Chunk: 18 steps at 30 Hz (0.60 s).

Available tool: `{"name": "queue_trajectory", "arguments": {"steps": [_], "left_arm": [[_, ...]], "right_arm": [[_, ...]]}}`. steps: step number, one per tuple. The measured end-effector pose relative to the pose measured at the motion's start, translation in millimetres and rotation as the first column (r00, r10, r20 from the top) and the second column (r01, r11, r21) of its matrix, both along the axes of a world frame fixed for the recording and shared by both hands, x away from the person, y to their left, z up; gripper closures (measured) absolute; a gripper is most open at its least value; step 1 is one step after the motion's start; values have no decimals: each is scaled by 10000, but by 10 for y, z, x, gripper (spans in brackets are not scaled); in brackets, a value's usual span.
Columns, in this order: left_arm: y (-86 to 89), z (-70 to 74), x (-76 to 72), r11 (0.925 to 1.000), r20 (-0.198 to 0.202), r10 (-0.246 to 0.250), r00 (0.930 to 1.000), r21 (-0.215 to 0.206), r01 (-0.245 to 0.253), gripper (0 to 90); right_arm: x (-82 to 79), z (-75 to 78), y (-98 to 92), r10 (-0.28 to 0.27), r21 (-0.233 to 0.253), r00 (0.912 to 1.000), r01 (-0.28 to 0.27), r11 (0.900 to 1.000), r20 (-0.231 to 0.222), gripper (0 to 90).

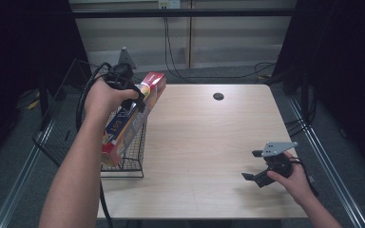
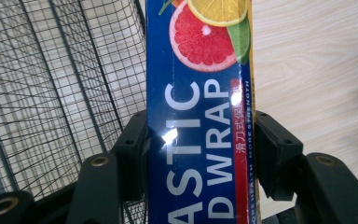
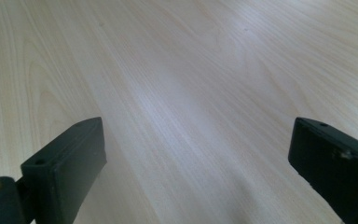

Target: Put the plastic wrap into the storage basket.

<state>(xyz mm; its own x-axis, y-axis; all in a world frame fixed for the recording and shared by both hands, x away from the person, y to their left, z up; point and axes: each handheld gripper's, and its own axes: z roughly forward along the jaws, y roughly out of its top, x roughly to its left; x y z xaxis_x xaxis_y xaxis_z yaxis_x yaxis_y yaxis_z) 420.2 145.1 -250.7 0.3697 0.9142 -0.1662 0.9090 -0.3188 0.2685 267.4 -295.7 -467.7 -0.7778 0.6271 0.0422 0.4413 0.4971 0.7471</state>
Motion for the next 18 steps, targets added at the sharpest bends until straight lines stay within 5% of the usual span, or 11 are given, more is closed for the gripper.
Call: {"name": "queue_trajectory", "arguments": {"steps": [18], "left_arm": [[165, 115, -6, 9999, -34, 111, 9999, 26, -111, 455]], "right_arm": [[2, -7, 6, 8, -36, 10000, -8, 10000, 4, 37]]}}
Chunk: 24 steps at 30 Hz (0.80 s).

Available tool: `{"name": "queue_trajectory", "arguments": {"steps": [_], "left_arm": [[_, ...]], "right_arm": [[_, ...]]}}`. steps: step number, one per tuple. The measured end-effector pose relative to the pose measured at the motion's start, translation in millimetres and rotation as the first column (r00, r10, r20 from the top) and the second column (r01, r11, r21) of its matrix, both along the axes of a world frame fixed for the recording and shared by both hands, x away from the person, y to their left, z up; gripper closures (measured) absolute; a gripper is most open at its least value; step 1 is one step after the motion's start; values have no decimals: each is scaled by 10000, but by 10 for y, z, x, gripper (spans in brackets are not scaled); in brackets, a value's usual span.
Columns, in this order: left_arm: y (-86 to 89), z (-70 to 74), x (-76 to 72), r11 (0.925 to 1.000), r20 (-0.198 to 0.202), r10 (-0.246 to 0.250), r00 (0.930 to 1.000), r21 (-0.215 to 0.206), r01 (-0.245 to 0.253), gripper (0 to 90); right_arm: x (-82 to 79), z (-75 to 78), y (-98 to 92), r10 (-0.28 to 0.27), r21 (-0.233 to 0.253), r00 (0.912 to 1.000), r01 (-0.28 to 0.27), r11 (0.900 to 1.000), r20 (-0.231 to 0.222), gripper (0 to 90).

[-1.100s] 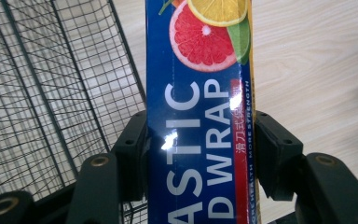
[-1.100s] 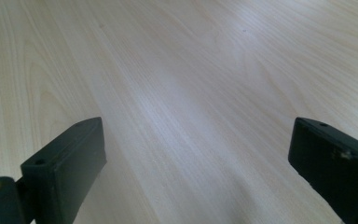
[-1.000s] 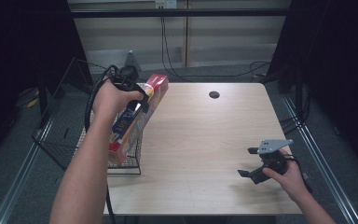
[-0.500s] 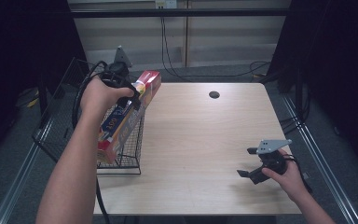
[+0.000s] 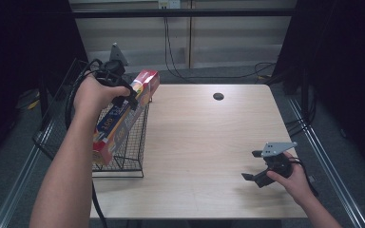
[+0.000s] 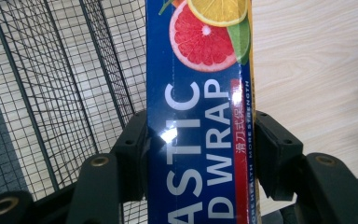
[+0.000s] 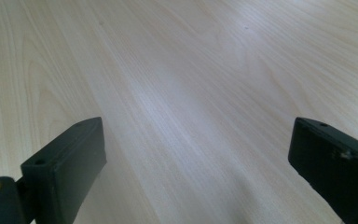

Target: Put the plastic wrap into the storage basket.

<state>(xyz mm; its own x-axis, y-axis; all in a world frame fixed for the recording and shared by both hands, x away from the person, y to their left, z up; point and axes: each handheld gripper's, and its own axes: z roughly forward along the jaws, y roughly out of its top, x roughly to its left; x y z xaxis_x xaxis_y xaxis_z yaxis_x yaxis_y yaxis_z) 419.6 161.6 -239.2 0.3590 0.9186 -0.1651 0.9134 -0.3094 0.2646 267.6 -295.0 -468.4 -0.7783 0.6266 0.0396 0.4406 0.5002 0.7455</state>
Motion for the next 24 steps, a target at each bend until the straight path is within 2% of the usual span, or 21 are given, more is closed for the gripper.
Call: {"name": "queue_trajectory", "arguments": {"steps": [20, 24], "left_arm": [[181, 72, 14, 9997, 83, 233, 9997, -39, -233, 454], [231, 105, 5, 9991, 141, 423, 9990, -82, -422, 454]], "right_arm": [[-4, 1, -7, -34, 21, 10000, 34, 10000, -29, 37], [-7, -3, -2, -5, -30, 10000, 5, 10000, 3, 37]]}}
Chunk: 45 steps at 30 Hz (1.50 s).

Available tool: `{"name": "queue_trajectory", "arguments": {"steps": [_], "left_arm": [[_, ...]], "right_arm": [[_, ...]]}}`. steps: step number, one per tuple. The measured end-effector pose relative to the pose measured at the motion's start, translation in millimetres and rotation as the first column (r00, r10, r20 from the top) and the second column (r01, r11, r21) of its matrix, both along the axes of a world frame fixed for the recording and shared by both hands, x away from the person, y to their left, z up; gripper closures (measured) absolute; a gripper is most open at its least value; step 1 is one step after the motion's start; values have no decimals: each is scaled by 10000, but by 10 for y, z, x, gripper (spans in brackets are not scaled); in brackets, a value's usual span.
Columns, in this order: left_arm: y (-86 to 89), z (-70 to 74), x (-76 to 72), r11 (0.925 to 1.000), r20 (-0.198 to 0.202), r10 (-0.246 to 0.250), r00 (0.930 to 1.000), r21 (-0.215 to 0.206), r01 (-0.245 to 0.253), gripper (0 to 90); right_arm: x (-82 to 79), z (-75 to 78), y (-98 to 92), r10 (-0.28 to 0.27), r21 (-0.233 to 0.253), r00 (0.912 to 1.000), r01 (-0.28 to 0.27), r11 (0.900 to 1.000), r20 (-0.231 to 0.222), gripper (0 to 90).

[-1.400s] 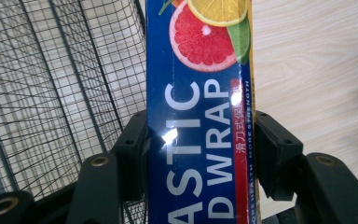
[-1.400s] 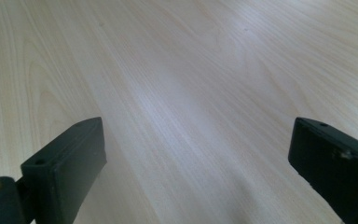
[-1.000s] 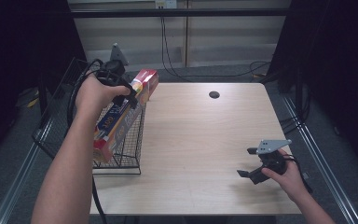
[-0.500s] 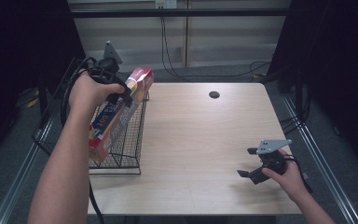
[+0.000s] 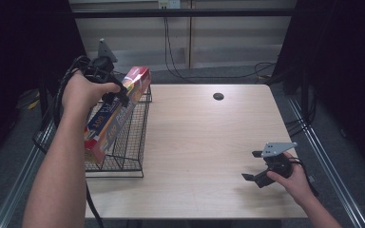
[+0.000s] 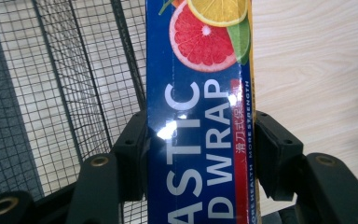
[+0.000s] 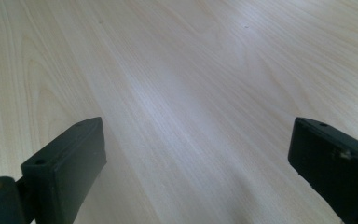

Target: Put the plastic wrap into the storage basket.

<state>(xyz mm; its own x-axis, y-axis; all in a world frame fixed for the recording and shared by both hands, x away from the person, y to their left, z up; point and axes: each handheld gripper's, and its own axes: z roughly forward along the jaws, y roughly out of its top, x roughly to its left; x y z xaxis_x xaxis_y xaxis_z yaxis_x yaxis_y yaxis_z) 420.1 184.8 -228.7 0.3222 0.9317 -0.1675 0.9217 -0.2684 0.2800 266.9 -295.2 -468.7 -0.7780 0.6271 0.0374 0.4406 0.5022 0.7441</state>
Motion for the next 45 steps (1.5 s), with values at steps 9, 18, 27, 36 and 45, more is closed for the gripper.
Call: {"name": "queue_trajectory", "arguments": {"steps": [9, 18, 27, 36, 45], "left_arm": [[129, 37, -18, 9994, 115, 358, 9993, -6, -358, 453], [240, 45, -14, 9987, 98, 508, 9987, -22, -508, 454], [311, 38, -4, 9971, 100, 759, 9971, -25, -759, 453], [393, 27, 18, 9919, 262, 1271, 9915, 15, -1272, 453], [490, 21, 37, 9844, 378, 1756, 9837, 84, -1760, 453]], "right_arm": [[-1, 2, 4, 11, -21, 10000, -11, 10000, 30, 37], [-3, 1, 3, 7, -21, 10000, -7, 10000, 31, 37], [-4, 4, -1, 10, -10, 10000, -10, 10000, 32, 37], [-6, 4, -3, -2, -27, 9999, 2, 10000, 112, 37], [-3, 1, 1, 40, -5, 10000, -40, 10000, 53, 37]]}}
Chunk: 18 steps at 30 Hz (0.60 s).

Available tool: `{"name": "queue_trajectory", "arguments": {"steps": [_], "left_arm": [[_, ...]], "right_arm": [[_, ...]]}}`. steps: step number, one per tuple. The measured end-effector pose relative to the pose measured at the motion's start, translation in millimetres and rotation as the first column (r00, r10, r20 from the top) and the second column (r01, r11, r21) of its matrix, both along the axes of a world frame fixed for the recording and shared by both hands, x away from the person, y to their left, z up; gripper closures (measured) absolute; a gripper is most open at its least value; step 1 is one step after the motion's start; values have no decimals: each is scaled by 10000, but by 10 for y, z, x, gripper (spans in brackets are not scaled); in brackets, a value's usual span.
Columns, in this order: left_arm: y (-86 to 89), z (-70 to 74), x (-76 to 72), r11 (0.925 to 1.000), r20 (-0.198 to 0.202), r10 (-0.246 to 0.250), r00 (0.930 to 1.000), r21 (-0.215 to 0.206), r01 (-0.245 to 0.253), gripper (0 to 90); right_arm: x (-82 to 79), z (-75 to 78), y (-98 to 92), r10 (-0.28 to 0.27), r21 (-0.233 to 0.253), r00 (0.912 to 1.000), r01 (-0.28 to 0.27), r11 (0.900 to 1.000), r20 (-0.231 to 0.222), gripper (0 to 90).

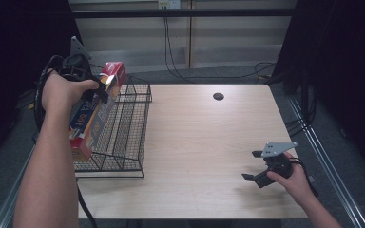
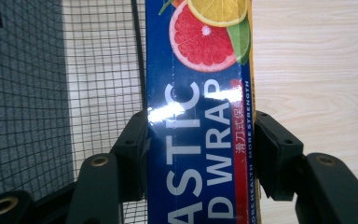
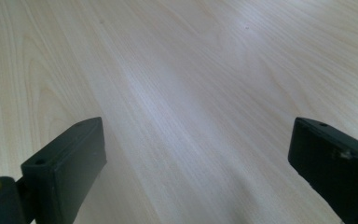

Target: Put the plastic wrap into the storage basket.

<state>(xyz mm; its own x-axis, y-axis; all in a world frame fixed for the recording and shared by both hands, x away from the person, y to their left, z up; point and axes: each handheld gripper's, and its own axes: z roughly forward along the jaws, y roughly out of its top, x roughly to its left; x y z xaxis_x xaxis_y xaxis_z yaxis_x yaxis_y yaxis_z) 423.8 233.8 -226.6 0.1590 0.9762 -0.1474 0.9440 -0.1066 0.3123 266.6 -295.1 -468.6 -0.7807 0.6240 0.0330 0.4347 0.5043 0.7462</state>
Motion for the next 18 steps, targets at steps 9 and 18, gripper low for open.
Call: {"name": "queue_trajectory", "arguments": {"steps": [9, 18], "left_arm": [[88, -14, 4, 9993, 52, 354, 9994, 106, -354, 453], [187, -95, 24, 9965, 34, 823, 9966, 147, -823, 453]], "right_arm": [[-2, 4, -7, -49, 12, 10000, 48, 10000, 22, 37], [-2, 0, 0, -1, 37, 10000, 1, 10000, -26, 37]]}}
